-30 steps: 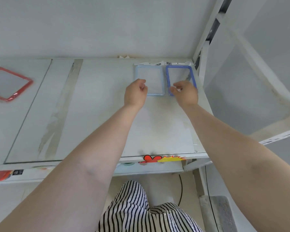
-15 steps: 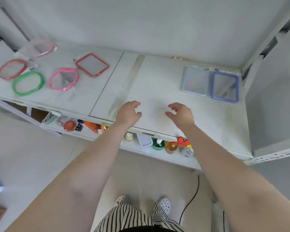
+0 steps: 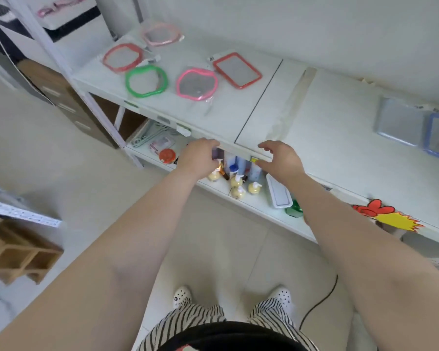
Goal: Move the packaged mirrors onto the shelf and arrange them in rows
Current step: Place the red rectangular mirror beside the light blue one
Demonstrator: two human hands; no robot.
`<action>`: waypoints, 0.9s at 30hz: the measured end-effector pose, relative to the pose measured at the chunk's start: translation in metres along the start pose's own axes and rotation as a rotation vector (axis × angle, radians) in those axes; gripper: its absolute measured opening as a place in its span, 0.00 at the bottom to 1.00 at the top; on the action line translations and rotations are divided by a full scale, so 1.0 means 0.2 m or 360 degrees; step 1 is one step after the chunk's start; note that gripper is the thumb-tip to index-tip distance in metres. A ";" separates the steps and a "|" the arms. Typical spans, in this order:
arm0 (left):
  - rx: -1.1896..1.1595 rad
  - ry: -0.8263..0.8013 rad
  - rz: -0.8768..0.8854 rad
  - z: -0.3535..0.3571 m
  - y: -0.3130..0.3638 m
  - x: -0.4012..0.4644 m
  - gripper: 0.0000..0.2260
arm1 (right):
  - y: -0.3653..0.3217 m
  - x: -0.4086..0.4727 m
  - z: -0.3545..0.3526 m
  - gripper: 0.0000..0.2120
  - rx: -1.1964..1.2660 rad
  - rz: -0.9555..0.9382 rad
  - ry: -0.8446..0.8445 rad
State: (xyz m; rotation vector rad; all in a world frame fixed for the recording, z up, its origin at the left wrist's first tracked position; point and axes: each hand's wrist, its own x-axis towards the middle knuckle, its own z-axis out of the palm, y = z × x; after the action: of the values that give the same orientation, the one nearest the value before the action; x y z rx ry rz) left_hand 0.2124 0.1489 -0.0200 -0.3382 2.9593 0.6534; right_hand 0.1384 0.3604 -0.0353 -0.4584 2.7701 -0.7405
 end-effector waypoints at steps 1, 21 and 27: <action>0.0017 0.0010 0.0022 -0.04 -0.08 -0.02 0.19 | -0.08 0.01 0.06 0.21 -0.0035 -0.0018 -0.0011; 0.0146 0.0023 0.0022 -0.45 -0.83 0.50 0.25 | -0.79 0.71 0.38 0.22 -0.0153 -0.0245 -0.0107; 0.0111 0.0041 0.0046 -0.53 -0.87 0.83 0.25 | -0.82 1.02 0.30 0.23 -0.0142 -0.0222 -0.0070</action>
State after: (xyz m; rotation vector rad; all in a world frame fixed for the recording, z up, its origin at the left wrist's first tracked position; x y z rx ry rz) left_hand 0.0871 -0.0825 -0.0163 -0.3007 3.0084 0.5510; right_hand 0.0069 0.1257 -0.0309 -0.6831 2.7602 -0.6298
